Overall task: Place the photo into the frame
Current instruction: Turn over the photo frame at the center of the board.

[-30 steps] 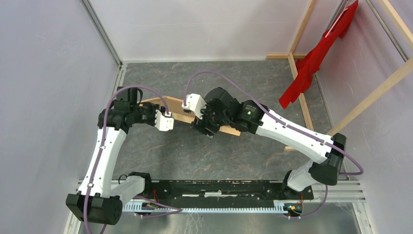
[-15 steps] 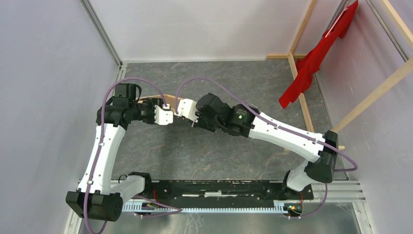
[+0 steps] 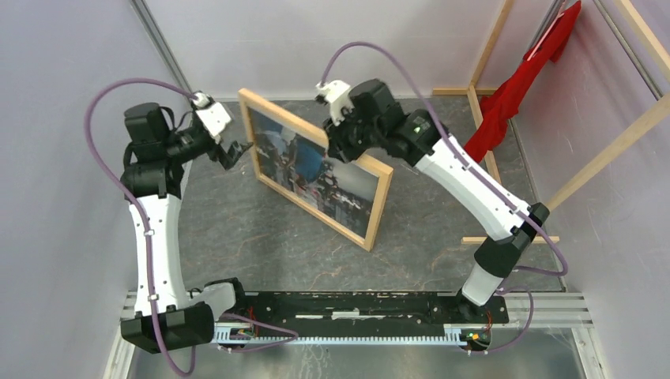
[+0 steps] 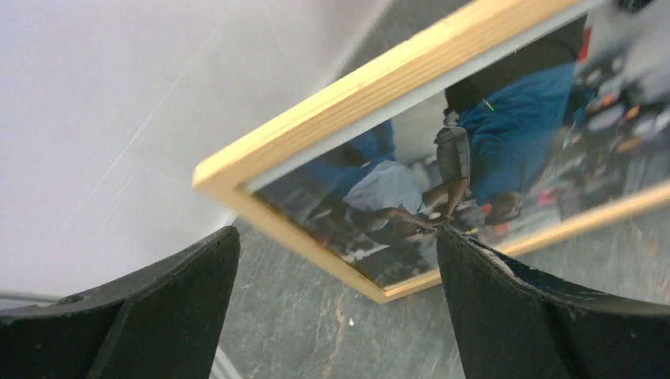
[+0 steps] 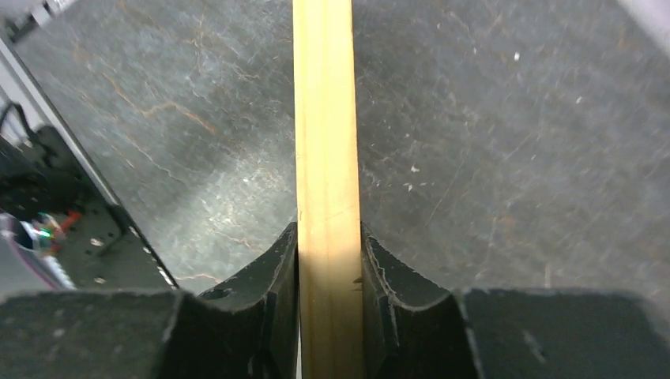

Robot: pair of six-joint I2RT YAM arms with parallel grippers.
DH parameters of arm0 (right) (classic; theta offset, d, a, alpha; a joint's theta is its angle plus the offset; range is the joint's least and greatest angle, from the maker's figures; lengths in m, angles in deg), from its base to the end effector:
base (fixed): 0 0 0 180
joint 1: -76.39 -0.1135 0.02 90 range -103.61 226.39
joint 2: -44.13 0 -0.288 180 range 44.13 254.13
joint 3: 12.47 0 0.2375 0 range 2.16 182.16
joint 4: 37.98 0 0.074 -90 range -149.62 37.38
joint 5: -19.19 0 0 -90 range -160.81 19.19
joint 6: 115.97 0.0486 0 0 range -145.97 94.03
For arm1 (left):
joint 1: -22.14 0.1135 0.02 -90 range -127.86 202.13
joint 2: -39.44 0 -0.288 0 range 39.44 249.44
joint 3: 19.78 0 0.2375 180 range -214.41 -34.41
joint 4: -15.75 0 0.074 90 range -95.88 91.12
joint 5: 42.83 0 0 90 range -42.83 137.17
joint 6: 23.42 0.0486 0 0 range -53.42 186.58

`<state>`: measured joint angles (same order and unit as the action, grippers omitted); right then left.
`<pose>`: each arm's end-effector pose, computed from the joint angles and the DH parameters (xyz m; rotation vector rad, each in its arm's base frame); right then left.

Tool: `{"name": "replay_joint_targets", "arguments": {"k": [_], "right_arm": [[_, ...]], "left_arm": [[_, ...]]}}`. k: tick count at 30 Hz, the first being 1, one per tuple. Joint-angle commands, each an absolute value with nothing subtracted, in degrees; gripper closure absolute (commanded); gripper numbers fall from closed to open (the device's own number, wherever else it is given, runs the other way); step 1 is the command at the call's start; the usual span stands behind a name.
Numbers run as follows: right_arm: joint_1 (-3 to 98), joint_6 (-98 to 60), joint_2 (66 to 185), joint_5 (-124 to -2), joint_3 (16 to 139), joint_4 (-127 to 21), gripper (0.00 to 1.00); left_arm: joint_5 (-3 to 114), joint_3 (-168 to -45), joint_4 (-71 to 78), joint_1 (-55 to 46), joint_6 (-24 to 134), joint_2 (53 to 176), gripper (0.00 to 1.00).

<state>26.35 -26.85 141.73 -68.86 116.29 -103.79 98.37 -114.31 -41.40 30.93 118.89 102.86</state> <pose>0.2313 0.2787 0.4522 -0.9737 1.9990 0.5195 0.1919 -0.0087 0.4479 1.1513 1.4518 -0.1691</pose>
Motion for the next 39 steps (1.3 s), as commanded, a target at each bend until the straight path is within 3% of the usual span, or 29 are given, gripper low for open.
{"name": "replay_joint_targets", "arguments": {"k": [1, 12, 22, 33, 39], "right_arm": [[35.71, -14.67, 139.95, -59.1, 116.56, -95.3, 0.95], [47.01, -4.37, 128.4, -56.05, 85.46, -77.49, 0.99], [49.6, 15.75, 115.11, -56.11, 38.81, -42.13, 0.96], [49.59, 24.61, 114.24, -70.37, 20.94, -23.82, 0.93], [49.63, 26.43, 120.61, -76.58, 20.73, -16.46, 0.92]], "left_arm": [[105.58, -118.19, -27.74, 35.37, 91.61, 105.21, 0.0], [102.05, -118.57, -39.71, 37.51, 92.99, 110.35, 0.0], [94.63, -112.45, -49.73, 37.46, 98.45, 115.89, 0.0], [91.22, -102.54, -46.31, 37.45, 99.25, 115.11, 0.0], [92.3, -100.47, -45.47, 37.47, 99.0, 115.91, 0.0]]}}
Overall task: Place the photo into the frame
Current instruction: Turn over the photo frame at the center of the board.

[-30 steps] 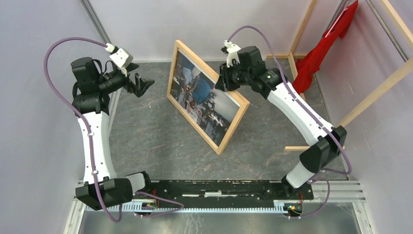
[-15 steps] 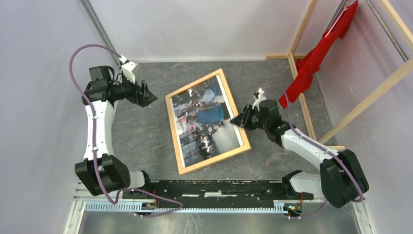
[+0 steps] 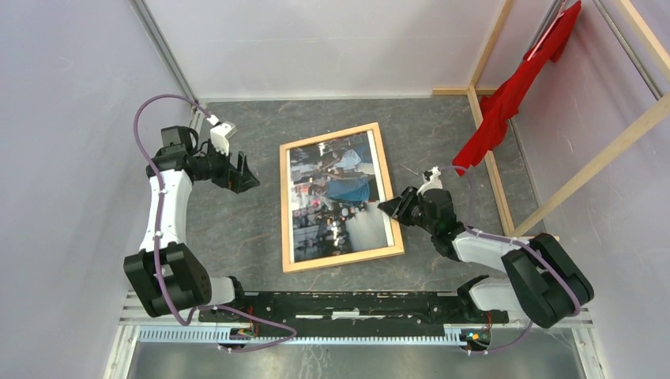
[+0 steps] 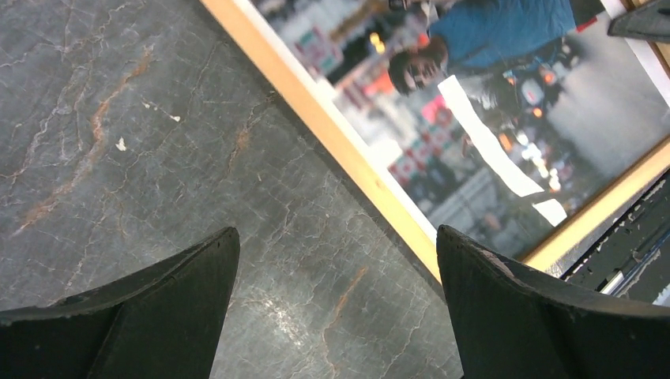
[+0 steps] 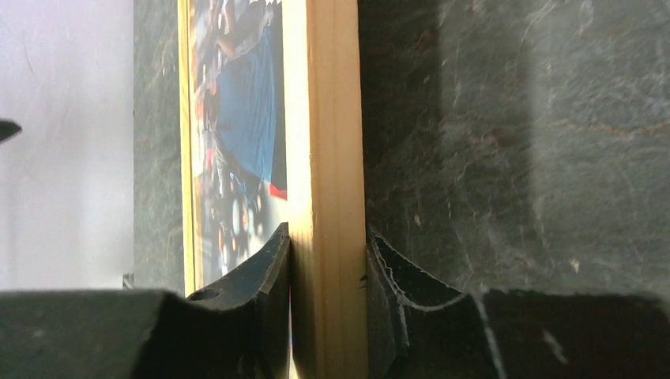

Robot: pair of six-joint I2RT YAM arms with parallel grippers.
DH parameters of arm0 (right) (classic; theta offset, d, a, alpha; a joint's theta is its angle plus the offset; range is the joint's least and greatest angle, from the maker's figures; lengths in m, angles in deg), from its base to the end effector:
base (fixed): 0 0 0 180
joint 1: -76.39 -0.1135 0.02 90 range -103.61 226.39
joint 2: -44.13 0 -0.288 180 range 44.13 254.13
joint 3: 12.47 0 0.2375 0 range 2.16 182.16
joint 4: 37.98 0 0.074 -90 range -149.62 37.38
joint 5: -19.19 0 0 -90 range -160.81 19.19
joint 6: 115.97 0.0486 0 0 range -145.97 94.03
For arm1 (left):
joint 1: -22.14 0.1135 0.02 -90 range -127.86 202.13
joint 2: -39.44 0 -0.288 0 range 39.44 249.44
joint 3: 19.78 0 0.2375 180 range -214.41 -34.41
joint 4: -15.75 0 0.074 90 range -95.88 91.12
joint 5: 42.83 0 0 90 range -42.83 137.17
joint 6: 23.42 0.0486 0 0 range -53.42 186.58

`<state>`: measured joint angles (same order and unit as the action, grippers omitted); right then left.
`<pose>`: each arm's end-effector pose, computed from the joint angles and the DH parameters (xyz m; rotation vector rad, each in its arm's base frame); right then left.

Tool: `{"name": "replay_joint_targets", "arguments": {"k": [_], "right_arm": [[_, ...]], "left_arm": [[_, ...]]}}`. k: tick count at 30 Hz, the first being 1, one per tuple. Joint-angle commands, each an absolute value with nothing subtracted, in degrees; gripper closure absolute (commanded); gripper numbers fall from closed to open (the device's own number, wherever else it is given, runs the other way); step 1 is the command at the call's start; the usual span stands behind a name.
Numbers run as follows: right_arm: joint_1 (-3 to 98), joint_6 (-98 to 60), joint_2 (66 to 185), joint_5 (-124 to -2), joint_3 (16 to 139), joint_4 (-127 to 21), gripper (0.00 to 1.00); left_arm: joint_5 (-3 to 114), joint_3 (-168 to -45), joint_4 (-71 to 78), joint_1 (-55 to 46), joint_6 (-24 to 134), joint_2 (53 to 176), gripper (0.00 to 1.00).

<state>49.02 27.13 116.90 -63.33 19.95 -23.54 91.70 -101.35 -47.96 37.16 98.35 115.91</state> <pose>0.1974 0.1093 0.1814 0.3969 2.1369 0.9864 0.2462 0.0308 0.3219 0.5918 2.2183 -0.6026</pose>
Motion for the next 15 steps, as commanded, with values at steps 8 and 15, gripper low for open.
{"name": "replay_joint_targets", "arguments": {"k": [8, 15], "right_arm": [[49.58, 23.58, 126.21, -73.47, 25.04, -17.77, 0.76], [49.61, 19.89, 129.5, -66.96, 26.28, -18.02, 0.03]], "left_arm": [[91.28, -97.88, -44.75, 37.43, 100.54, 115.65, 0.0], [91.66, -96.52, -44.81, 37.44, 101.9, 115.47, 0.0]]}}
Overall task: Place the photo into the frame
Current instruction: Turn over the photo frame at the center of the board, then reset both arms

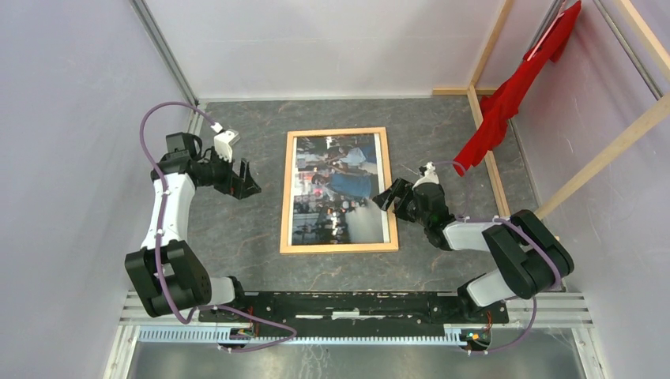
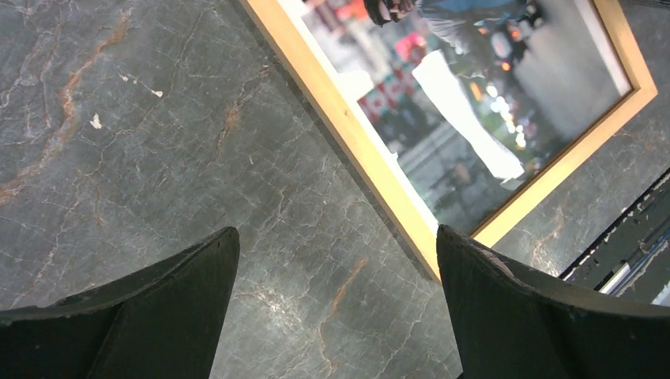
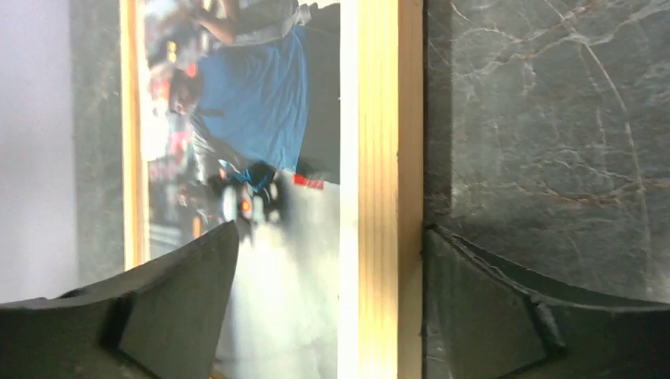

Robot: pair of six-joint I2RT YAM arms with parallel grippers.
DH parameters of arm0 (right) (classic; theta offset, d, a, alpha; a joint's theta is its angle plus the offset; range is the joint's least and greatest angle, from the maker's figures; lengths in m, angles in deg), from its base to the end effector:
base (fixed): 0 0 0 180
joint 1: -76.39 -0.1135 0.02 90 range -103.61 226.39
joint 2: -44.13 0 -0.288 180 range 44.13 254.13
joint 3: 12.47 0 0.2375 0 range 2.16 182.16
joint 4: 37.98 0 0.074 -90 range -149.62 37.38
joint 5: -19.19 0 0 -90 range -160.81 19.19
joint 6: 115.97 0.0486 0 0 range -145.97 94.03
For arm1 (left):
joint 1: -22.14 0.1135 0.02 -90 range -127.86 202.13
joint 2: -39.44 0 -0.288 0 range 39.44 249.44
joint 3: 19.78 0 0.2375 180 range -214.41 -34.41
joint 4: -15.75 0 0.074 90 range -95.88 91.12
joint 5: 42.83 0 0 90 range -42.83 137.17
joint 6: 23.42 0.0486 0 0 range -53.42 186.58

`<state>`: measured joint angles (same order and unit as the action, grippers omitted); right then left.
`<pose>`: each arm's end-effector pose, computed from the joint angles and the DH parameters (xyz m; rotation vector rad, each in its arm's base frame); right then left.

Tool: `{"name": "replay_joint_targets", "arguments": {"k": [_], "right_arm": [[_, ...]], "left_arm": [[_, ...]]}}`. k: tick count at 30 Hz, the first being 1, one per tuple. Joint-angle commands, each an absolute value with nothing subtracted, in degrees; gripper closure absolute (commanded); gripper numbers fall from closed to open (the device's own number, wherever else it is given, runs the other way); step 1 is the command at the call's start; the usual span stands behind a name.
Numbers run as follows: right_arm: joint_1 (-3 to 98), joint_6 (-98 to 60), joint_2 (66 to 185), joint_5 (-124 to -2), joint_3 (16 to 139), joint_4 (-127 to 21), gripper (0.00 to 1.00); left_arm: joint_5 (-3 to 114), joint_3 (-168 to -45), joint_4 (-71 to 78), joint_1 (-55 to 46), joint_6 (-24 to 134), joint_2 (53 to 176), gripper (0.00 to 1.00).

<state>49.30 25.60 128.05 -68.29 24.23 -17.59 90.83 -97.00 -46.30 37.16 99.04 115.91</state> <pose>0.2306 0.1204 0.1702 0.4297 2.1184 0.8790 0.2429 0.0304 0.3009 0.5875 2.2603 -0.6126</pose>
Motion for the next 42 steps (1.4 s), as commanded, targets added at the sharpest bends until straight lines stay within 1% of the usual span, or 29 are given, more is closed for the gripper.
{"name": "replay_joint_targets", "arguments": {"k": [1, 6, 10, 16, 18, 21, 23, 26, 28, 30, 32, 34, 37, 39, 42], "right_arm": [[49.6, 19.44, 129.6, -66.42, 26.62, -18.38, 0.02], [49.6, 16.04, 128.23, -66.3, 28.84, -22.3, 0.02], [49.59, 11.44, 125.2, -70.38, 31.71, -30.05, 0.02], [49.97, -1.69, 120.2, -83.28, 37.97, -45.42, 0.02], [49.99, -6.16, 117.92, -88.05, 38.46, -47.41, 0.02], [50.38, -8.56, 113.92, -100.26, 36.67, -47.67, 0.02], [50.66, -13.09, 112.42, -107.14, 33.25, -41.62, 0.02], [50.87, -22.89, 113.44, -117.62, 26.77, -28.79, 0.02], [53.25, -22.67, 115.94, -120.17, 26.21, -27.69, 0.02], [56.71, -19.67, 116.37, -119.02, 25.73, -29.71, 0.02], [59.47, -19.88, 113.87, -117.61, 21.42, -23.68, 0.02], [61.08, -22.26, 110.54, -117.81, 14.74, -13.13, 0.02], [62.19, -28.28, 108.94, -117.35, 5.73, 3.91, 0.02], [63.28, -28.35, 108.87, -116.24, 5.89, 3.59, 0.02], [63.91, -29.83, 110.25, -115.99, 7.43, 1.23, 0.02]], "left_arm": [[91.89, -96.33, -44.74, 37.44, 102.21, 115.18, 0.0], [92.47, -95.52, -44.69, 37.46, 103.16, 114.51, 0.0], [92.21, -95.08, -44.7, 37.48, 103.51, 114.78, 0.0], [87.23, -92.18, -36.29, 37.5, 95.96, 116.2, 0.0], [83.44, -89.28, -29.5, 37.43, 90.19, 115.59, 0.0], [77.93, -84.6, -18.41, 37.46, 83.64, 114.31, 0.0], [76.21, -81.15, -11.27, 37.48, 80.91, 114.49, 0.0], [76.22, -74.71, 4.31, 37.43, 77.01, 116.07, 0.0], [76.87, -71.06, 12.83, 37.48, 72.92, 118.16, 0.0], [77.55, -68.62, 18.98, 37.49, 68.95, 120.42, 0.0], [76.45, -65.48, 26.34, 37.51, 65.15, 122.2, 0.0], [75.12, -60.93, 34.44, 37.44, 63.87, 122.64, 0.0], [74.79, -54.99, 47.65, 37.31, 62.07, 121.23, 0.0], [75.3, -51.68, 56.88, 37.25, 59.47, 121.43, 0.0], [77.47, -49.92, 65.15, 36.9, 57.6, 123.27, 0.0]]}}
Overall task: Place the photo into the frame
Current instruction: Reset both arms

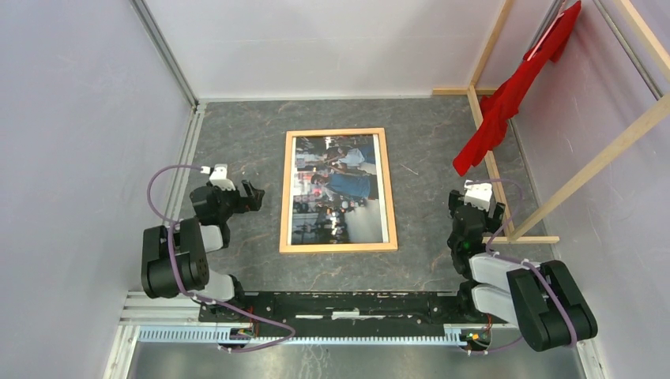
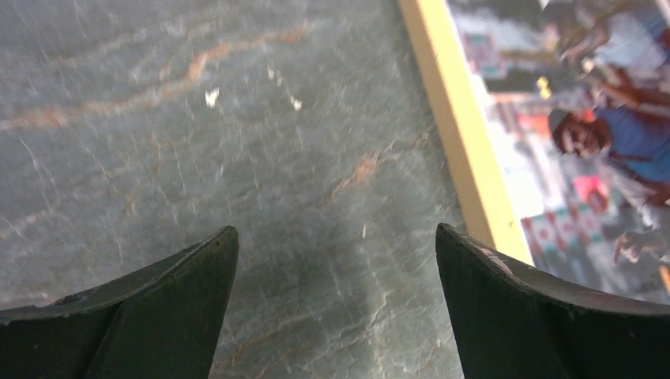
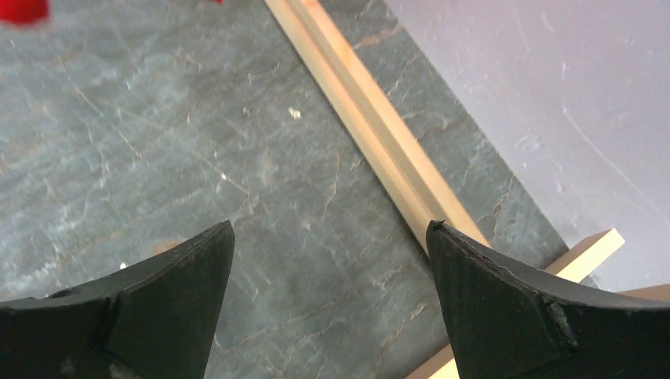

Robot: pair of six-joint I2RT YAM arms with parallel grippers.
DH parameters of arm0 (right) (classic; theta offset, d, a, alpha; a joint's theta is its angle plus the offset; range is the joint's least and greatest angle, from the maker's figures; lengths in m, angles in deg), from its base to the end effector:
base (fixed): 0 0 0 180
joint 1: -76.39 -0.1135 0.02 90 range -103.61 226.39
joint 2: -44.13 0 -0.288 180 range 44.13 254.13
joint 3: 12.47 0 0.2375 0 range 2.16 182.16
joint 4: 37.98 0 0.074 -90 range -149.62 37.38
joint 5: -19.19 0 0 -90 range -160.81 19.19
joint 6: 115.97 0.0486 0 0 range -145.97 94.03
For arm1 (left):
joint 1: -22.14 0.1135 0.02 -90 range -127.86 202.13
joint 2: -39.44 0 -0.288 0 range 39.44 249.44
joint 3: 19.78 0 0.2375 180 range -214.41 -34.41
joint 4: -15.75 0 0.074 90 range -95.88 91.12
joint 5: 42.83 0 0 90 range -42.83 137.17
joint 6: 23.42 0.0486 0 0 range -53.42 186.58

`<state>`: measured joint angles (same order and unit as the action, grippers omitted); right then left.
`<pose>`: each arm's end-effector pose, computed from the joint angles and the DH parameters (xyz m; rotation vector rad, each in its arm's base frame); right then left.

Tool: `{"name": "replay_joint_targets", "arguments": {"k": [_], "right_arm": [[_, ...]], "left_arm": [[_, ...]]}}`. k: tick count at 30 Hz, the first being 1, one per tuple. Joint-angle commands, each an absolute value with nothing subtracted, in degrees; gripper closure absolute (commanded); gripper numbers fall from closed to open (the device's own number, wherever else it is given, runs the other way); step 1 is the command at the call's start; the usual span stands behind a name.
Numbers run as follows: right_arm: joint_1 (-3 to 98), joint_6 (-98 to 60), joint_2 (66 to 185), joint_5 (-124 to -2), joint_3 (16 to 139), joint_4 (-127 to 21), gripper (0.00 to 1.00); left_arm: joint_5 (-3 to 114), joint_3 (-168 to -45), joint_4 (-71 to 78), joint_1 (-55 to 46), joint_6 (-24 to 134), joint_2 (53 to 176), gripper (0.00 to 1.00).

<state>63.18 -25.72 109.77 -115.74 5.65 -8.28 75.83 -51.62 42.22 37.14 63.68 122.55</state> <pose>0.1683 0.0042 0.1675 0.3262 1.7962 -0.5684 0.2378 0.0396 0.1652 0.0113 1.9651 -0.3619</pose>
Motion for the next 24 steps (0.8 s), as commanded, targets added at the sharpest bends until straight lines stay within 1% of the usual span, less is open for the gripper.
{"name": "replay_joint_targets", "arguments": {"k": [1, 3, 5, 7, 10, 12, 14, 16, 17, 18, 19, 20, 24], "right_arm": [[63.84, -30.34, 110.43, -115.55, 6.68, 2.14, 0.02], [64.24, -30.63, 111.32, -114.65, 4.39, 5.96, 0.02], [64.3, -31.27, 113.54, -114.84, 2.46, 12.57, 0.02], [64.37, -32.34, 116.34, -114.51, -0.55, 19.12, 0.02], [64.52, -33.83, 119.42, -111.94, -3.07, 27.47, 0.02], [64.59, -35.25, 119.24, -106.22, -3.5, 26.89, 0.02], [64.55, -36.51, 120.82, -103.23, -5.6, 32.6, 0.02], [64.48, -38.4, 124.73, -101.76, -8.88, 43.68, 0.02], [64.51, -38.72, 124.87, -100.82, -9.16, 44.62, 0.02], [64.5, -38.31, 123.63, -100.86, -8.06, 40.63, 0.02], [64.65, -37.46, 122.87, -101.23, -6.16, 35.65, 0.02], [64.7, -37.47, 123.3, -101.14, -3.9, 30.99, 0.02], [67.73, -35.67, 123.0, -96.33, -2.26, 27.51, 0.02]], "left_arm": [[78.6, -50.23, 65.16, 36.83, 58.22, 123.58, 0.0], [78.72, -49.23, 68.55, 36.44, 59.81, 124.87, 0.0], [79.9, -46.71, 77.18, 36.41, 58.53, 127.18, 0.0], [79.1, -46.56, 74.49, 36.03, 59.93, 125.77, 0.0], [75.38, -43.68, 78.89, 33.33, 61.93, 125.07, 0.0], [69.59, -40.62, 81.25, 31.63, 63.32, 123.99, 0.0], [66.41, -39.69, 84.37, 30.66, 63.47, 125.52, 0.0], [64.73, -39.91, 89.78, 28.68, 63.8, 130.1, 0.0], [64.09, -41.16, 87.22, 27.88, 65.05, 129.43, 0.0], [61.4, -43.24, 76.51, 26.46, 67.03, 126.64, 0.0], [59.34, -46.0, 72.51, 24.86, 68.27, 126.5, 0.0], [58.14, -47.32, 70.72, 24.24, 67.69, 127.74, 0.0], [57.59, -46.55, 72.0, 24.15, 67.43, 127.23, 0.0]]}}
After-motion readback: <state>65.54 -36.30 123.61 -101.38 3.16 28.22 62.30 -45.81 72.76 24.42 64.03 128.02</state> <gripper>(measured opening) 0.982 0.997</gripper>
